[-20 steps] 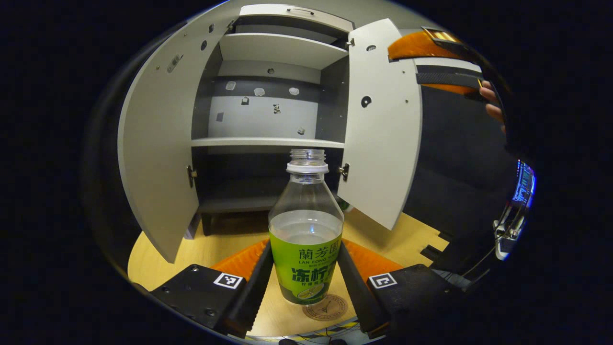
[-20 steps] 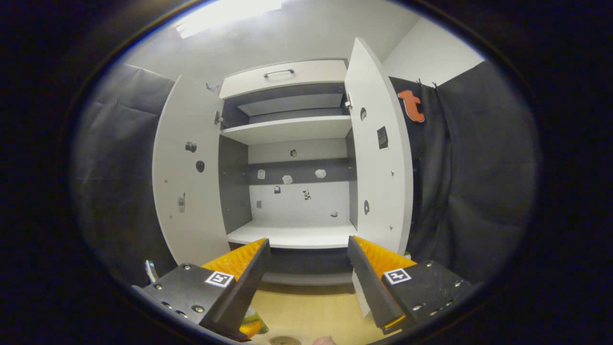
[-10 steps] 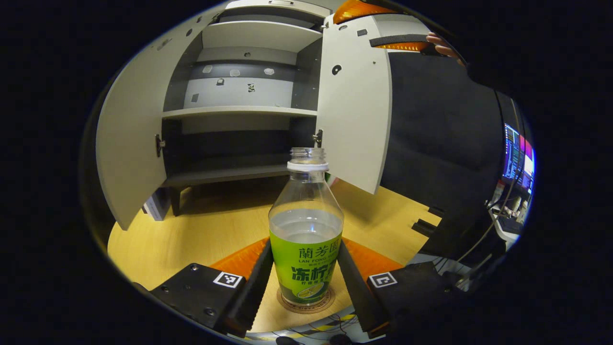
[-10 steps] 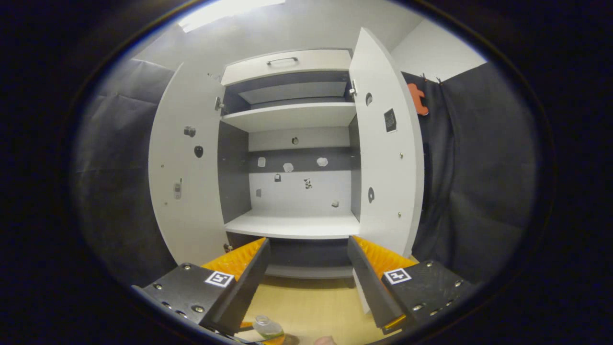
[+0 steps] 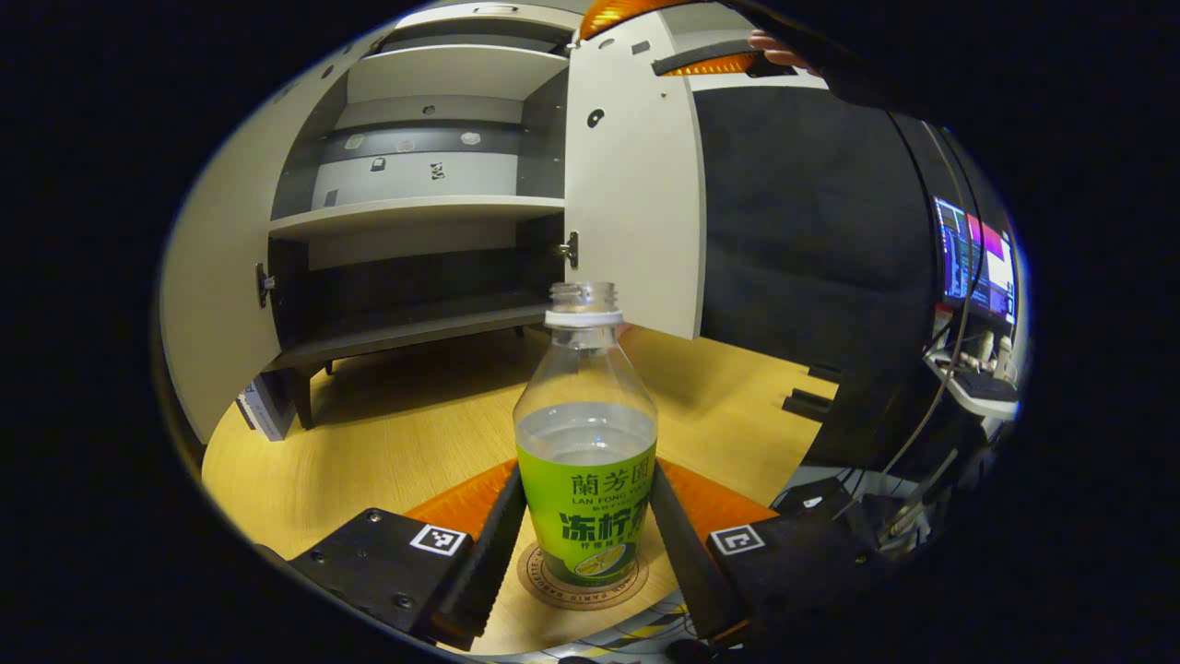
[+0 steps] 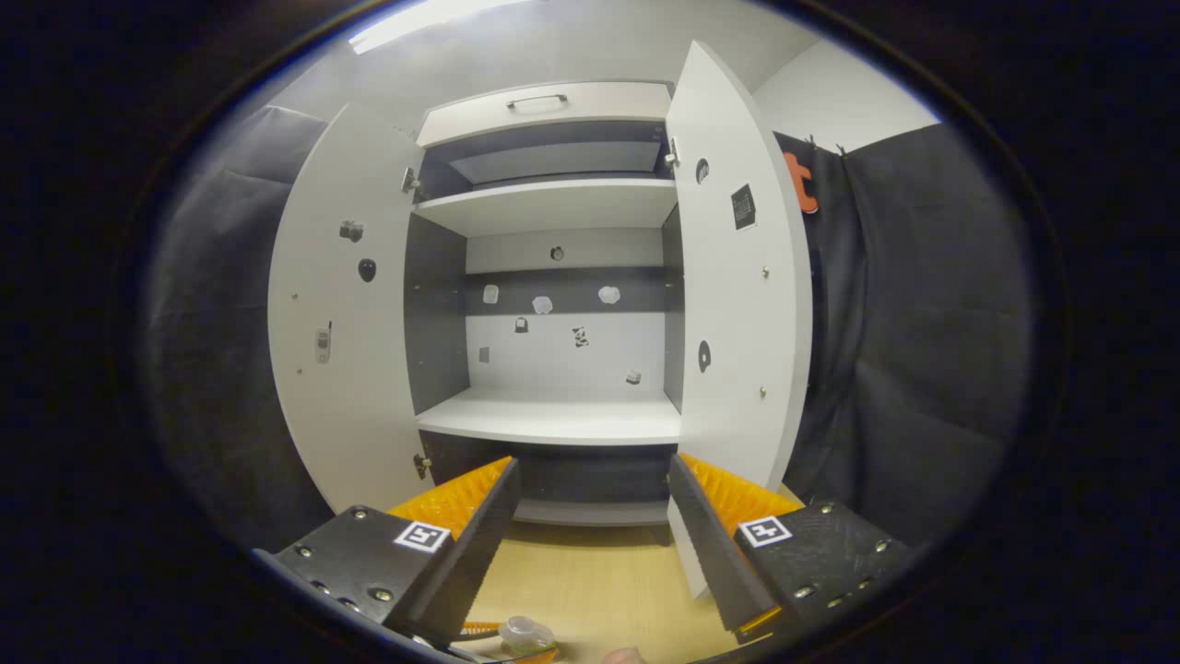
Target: Grasp the bottle in the cabinet with the left hand and place it on the coaster, then close the right door with the right hand and the left door with the left hand.
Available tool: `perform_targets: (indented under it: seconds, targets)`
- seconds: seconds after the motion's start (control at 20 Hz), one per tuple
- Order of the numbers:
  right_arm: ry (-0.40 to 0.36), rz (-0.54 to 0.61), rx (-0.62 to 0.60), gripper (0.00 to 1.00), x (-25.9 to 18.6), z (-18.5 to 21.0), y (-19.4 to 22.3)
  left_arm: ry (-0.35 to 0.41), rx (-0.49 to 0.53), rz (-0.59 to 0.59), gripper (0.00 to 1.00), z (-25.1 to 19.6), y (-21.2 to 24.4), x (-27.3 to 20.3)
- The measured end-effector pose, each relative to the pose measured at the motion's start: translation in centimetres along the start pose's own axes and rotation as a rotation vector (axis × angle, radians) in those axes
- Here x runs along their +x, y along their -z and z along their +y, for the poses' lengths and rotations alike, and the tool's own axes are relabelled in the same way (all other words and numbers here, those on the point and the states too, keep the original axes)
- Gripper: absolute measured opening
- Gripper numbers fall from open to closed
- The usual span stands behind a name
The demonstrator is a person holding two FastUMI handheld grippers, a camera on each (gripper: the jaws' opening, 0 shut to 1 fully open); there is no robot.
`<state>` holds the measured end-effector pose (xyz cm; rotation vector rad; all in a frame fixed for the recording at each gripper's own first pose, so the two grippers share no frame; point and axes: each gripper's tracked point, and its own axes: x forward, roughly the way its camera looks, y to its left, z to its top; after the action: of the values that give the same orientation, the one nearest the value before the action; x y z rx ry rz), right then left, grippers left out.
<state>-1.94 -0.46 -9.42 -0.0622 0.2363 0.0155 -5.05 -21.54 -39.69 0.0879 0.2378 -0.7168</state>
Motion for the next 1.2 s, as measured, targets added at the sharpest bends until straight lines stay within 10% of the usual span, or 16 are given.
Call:
perform_targets:
  seconds: [1.2]
  targets:
    - [0.115,-0.038,0.073,0.95,-2.8,-7.2,-1.6,0.058,-0.072,0.099,0.96,0.3,-6.2,-1.7]
